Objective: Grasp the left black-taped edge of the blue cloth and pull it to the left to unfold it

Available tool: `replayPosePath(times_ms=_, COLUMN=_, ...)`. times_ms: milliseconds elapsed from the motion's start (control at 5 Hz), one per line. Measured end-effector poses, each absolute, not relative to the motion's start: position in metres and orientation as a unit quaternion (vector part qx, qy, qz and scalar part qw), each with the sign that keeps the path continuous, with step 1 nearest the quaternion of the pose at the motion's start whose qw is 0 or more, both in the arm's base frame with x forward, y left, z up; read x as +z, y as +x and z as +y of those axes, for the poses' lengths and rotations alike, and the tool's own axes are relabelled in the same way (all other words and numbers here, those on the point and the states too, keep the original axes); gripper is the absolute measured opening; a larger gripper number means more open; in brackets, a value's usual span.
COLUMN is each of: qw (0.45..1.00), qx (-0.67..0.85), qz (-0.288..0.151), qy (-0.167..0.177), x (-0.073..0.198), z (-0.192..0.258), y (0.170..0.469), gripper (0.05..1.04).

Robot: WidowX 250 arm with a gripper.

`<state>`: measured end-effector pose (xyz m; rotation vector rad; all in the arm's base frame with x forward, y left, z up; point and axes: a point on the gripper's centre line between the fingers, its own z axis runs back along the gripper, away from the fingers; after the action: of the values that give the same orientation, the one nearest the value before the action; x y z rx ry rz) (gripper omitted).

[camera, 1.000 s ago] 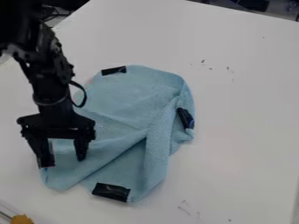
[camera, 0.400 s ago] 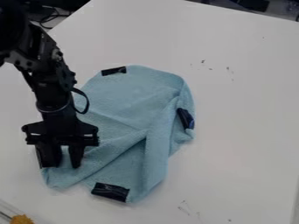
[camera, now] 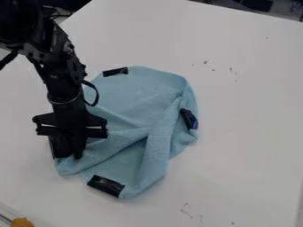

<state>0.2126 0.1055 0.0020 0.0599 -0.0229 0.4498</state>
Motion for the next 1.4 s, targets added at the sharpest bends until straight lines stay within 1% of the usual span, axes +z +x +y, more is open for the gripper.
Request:
replayPosePath(times_ms=200, qw=0.978, qx=0.206, qz=0.007, qy=0.037, x=0.008, z=0.107, y=0.208, gripper=0.056)
replayPosePath(times_ms=400, qw=0.970, qx=0.236, qz=-0.021, qy=0.054, x=0.051, z=0.114, y=0.197, gripper=0.055)
replayPosePath(times_ms=600, qw=0.952, qx=0.294, qz=-0.061, qy=0.062, x=0.073, z=0.120, y=0.163, gripper=0.055)
replayPosePath(times_ms=800, qw=0.937, qx=0.335, qz=-0.079, qy=0.057, x=0.074, z=0.125, y=0.136, gripper=0.055)
replayPosePath(times_ms=1000, qw=0.934, qx=0.346, qz=-0.083, qy=0.034, x=0.054, z=0.130, y=0.130, gripper=0.070)
replayPosePath(times_ms=1200, qw=0.948, qx=0.310, qz=-0.070, qy=0.009, x=0.038, z=0.134, y=0.142, gripper=0.211)
replayPosePath(times_ms=1400, qw=0.959, qx=0.276, qz=-0.059, qy=0.010, x=0.036, z=0.139, y=0.154, gripper=0.463)
